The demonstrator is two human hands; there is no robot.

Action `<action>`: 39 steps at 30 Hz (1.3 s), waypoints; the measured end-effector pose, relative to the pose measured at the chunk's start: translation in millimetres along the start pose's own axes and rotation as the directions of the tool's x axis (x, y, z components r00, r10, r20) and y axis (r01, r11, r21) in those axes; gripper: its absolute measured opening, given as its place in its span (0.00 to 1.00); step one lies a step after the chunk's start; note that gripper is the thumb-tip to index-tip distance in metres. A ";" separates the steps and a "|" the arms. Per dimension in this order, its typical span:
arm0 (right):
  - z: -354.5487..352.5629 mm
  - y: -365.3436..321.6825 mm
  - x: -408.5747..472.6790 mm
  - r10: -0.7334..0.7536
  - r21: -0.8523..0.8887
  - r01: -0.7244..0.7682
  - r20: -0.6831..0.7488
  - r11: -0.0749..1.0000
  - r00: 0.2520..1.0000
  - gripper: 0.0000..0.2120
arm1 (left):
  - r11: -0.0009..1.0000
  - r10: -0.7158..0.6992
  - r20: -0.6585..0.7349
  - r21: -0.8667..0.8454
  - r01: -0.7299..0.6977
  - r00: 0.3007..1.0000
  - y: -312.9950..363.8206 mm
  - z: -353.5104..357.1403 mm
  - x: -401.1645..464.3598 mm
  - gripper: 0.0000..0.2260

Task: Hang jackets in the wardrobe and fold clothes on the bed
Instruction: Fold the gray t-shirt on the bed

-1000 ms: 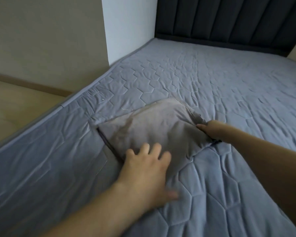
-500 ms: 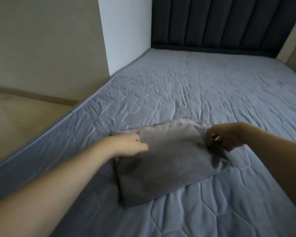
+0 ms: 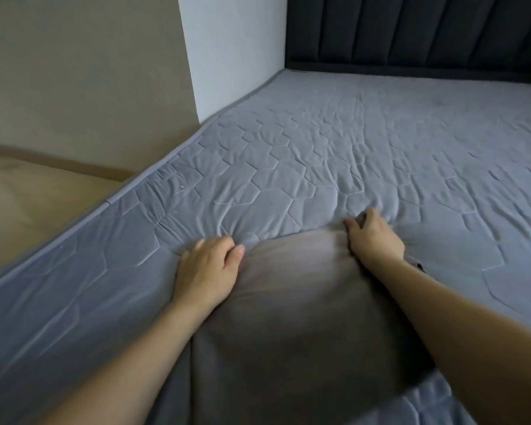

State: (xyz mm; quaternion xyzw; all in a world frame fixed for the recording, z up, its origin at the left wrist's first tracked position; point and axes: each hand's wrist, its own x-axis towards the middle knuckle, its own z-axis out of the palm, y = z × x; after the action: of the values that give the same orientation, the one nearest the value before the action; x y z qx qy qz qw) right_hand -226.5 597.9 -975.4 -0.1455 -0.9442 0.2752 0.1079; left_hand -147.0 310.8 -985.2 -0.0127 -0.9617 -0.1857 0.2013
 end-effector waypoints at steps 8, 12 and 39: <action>5.6 3.0 1.9 0.139 0.171 -0.112 -0.156 0.979 0.978 0.17 | 0.964 -0.072 0.206 0.266 0.015 0.976 9.3 1.4 22.6 0.12; 5.7 2.1 -0.3 0.143 0.177 -0.112 -0.171 0.978 0.975 0.19 | 0.997 -0.002 0.359 0.069 -0.024 0.933 28.9 -6.2 40.4 0.18; -285.8 -180.0 -8.2 0.316 0.459 -0.282 0.002 0.842 0.949 0.15 | 0.857 0.213 0.273 0.409 -0.314 0.938 125.7 -275.1 118.9 0.21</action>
State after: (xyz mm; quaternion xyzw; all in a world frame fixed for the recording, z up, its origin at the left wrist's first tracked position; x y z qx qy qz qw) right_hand -176.5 589.6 -641.3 -0.2717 -0.8146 0.4958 0.1295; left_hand -138.5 322.1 -660.5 -0.1186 -0.9835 0.0720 0.1158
